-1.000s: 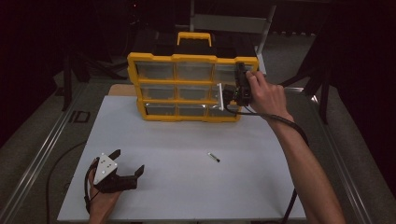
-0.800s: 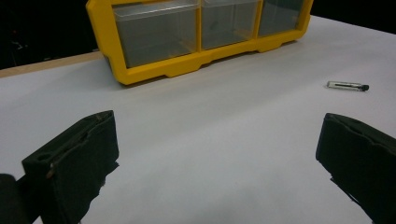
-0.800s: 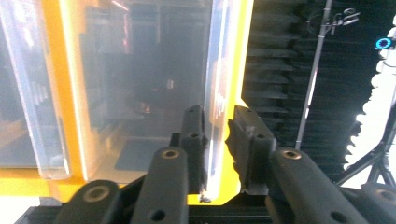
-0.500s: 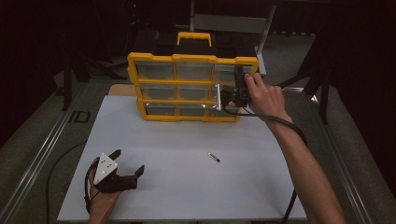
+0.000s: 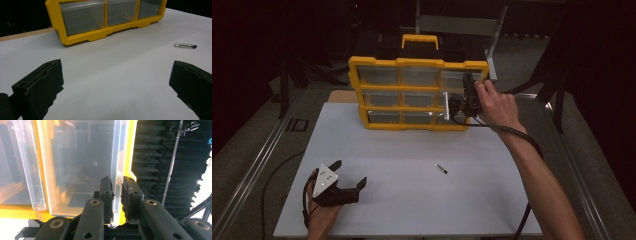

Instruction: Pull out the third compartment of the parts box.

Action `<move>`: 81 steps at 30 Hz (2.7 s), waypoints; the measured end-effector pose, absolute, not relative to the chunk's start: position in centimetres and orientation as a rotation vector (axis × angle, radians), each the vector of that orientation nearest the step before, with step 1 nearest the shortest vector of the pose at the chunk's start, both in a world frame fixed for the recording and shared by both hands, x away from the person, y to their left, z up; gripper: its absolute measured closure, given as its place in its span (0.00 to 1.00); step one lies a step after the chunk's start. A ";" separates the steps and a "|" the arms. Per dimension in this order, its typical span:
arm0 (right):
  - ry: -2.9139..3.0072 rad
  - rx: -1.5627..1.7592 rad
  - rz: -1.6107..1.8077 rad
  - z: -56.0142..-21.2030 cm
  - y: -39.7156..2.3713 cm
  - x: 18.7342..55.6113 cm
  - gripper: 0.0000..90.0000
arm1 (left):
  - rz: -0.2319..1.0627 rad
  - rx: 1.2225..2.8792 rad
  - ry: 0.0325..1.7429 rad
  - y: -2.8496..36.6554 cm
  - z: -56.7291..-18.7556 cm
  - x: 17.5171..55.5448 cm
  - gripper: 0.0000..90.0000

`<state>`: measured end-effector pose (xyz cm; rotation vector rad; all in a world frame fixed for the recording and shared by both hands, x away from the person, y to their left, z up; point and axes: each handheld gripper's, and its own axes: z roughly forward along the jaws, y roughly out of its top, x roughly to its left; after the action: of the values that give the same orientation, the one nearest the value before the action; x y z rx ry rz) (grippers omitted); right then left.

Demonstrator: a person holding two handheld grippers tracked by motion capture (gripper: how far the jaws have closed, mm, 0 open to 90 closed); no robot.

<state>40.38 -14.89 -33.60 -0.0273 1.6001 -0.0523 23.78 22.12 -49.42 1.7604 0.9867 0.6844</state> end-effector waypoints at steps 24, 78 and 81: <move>1.640 -0.050 -0.023 -33.0 -15.2 37.1 0.88 | 0.683 1.765 0.988 22.0 -49.5 23.8 0.00; 1.641 -0.091 -0.017 -33.2 -15.4 32.9 0.87 | 0.685 1.765 0.995 22.0 -49.5 23.8 0.00; 1.644 -0.087 -0.014 -33.2 -15.4 32.9 0.87 | 0.687 1.765 0.994 22.0 -49.5 23.8 0.00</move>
<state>32.90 -15.39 -33.17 -0.0873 1.6439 -0.0140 23.78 21.98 -49.50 1.7652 0.9937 0.6871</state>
